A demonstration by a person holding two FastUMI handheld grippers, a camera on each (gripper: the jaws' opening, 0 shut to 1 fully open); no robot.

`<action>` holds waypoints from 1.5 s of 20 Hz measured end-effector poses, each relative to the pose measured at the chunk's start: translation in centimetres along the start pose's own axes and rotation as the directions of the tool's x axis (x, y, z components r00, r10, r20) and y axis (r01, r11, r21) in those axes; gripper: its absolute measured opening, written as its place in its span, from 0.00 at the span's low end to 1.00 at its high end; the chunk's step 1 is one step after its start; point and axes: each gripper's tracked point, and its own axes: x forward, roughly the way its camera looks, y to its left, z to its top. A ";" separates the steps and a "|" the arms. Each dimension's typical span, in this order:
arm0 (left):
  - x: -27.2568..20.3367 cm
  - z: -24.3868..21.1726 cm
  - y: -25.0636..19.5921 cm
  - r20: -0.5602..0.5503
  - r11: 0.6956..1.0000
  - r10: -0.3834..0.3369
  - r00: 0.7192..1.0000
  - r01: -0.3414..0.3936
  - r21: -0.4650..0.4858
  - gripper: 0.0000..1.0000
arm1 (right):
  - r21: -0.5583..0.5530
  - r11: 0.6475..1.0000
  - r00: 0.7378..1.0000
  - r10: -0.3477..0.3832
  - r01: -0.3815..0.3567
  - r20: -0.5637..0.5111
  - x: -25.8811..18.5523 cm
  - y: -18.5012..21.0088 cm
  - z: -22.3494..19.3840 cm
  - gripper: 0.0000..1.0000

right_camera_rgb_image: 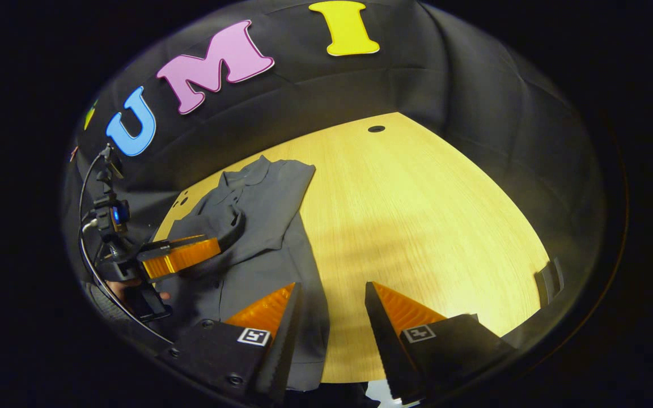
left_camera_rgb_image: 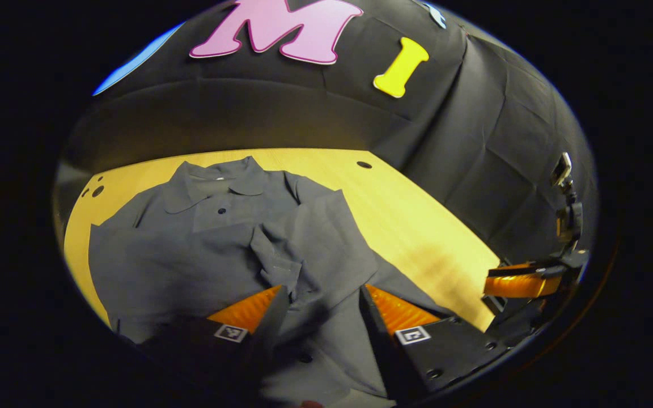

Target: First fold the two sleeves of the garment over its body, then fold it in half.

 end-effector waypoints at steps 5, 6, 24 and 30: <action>-5.5 0.4 3.1 0.063 0.997 0.081 0.995 -0.080 -0.022 0.94 | -0.016 0.999 0.999 0.029 -0.030 -0.033 -0.5 1.7 -1.7 0.84; -6.7 0.1 3.9 0.067 0.995 0.098 0.993 -0.097 -0.021 0.96 | -0.023 0.999 0.999 0.035 -0.036 -0.042 -0.8 2.1 -2.2 0.86; -24.0 -19.5 18.6 -0.221 0.891 0.370 0.902 -0.412 -0.189 0.96 | -0.061 0.998 0.978 -0.024 0.012 -0.209 -1.7 3.8 -11.7 0.90; -23.0 -22.4 20.0 -0.292 0.890 0.390 0.873 -0.439 -0.124 0.96 | -0.151 0.987 0.965 -0.098 0.063 -0.242 0.1 3.7 -13.2 0.90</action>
